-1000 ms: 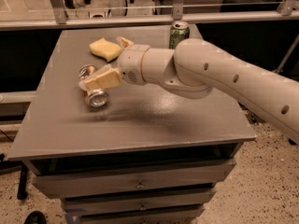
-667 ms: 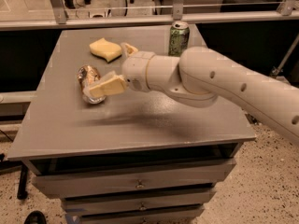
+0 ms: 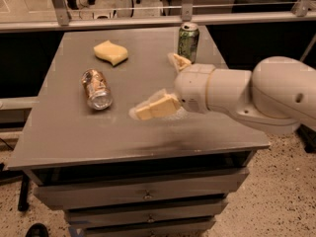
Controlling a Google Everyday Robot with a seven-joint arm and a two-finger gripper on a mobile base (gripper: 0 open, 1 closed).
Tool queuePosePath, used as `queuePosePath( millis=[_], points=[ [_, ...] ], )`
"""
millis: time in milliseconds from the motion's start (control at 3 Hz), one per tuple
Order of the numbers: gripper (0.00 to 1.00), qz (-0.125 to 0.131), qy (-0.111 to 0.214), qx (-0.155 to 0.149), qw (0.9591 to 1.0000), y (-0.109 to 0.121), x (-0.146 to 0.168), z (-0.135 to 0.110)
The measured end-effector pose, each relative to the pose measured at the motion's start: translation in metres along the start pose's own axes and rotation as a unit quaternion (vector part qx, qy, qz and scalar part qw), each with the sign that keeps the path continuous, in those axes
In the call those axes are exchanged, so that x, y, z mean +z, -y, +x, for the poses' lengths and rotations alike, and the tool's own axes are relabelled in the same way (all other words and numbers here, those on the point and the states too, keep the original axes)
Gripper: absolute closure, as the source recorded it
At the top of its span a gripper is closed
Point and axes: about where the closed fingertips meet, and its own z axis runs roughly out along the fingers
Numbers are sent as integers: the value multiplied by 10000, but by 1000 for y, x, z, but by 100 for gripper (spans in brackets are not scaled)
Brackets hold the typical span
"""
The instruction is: Knock orange can over
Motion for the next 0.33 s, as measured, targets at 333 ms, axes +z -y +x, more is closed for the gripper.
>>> queuePosePath(
  millis=[333],
  points=[
    [0,256,-208,-12,9995,-8,-62,2]
  ],
)
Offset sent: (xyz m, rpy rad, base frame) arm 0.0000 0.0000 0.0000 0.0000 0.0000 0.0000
